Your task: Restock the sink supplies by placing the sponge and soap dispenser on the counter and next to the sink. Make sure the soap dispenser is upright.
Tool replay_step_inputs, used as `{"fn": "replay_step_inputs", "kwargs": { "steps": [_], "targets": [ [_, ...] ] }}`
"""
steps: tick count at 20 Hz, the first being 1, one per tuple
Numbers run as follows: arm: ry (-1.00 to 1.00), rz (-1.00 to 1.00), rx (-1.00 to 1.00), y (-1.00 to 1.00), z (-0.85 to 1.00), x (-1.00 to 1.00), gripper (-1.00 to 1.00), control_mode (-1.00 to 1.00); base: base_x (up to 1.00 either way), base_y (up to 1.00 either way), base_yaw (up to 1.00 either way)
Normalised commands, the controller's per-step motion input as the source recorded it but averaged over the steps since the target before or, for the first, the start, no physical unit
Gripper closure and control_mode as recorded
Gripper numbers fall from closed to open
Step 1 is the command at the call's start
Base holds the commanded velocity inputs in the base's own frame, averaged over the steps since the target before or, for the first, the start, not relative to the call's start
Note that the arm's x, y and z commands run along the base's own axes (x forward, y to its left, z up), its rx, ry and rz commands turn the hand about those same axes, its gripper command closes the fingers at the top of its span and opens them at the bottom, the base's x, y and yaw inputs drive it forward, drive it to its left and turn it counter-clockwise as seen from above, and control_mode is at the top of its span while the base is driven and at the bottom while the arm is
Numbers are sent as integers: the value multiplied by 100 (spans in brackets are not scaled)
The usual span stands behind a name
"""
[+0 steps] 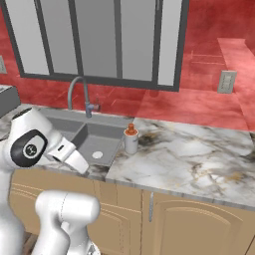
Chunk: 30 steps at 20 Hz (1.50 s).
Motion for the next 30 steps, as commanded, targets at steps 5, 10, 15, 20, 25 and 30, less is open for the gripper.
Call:
{"fn": "replay_step_inputs", "kwargs": {
  "steps": [5, 10, 15, 20, 25, 30],
  "targets": [
    [0, 0, 12, 32, -25, -22, -100, -100, 0, 0, 0],
    [3, 3, 0, 10, -6, 2, -100, -100, 0, 0, 0],
    [0, 0, 0, 0, 0, -2, -100, -100, 0, 0, 0],
    [0, -6, 0, 0, 0, -9, -100, 100, -14, 13, -27],
    [0, 0, 0, 0, 0, 0, -100, 100, -31, 14, -61],
    [0, 0, 0, 0, 0, 0, -100, 100, -26, 12, -66]
  ]
}}
